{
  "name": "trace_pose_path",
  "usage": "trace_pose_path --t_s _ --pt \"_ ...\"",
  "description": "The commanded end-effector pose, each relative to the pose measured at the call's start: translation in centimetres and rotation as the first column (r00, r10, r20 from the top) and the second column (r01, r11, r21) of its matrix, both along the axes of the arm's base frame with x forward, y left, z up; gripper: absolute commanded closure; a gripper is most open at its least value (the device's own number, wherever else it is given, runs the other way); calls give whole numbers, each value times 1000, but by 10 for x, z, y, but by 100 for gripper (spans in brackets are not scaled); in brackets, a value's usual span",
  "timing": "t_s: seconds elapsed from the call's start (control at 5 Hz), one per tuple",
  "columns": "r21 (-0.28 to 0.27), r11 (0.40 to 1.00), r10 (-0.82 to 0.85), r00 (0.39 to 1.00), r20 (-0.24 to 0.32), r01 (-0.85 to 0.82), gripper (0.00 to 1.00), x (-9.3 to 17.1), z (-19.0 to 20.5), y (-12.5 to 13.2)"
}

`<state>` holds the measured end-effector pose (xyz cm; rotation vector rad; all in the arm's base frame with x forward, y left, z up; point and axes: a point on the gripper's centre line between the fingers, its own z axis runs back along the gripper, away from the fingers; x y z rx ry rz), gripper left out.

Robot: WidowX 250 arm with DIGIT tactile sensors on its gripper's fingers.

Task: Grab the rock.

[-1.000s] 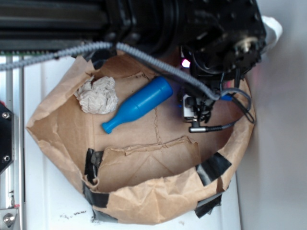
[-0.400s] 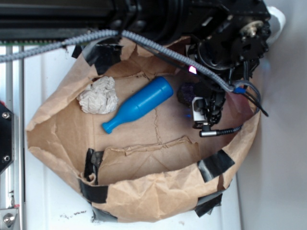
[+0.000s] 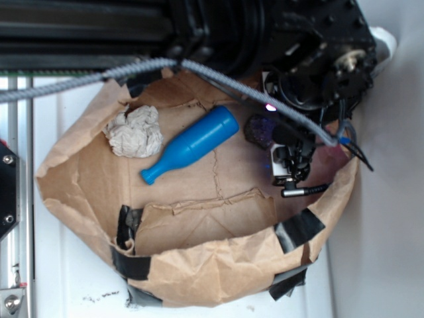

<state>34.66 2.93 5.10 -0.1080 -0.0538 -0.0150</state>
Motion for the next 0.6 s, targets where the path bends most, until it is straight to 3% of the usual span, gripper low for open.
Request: trace_pose_path --t_s 0.0,0.2,0.4 --pt "69 997 -20 999 25 19 0 23 -18 -15" --pt "67 997 -26 999 38 23 100 23 -16 -14" --pt "49 998 -39 996 81 35 100 22 1 -9"
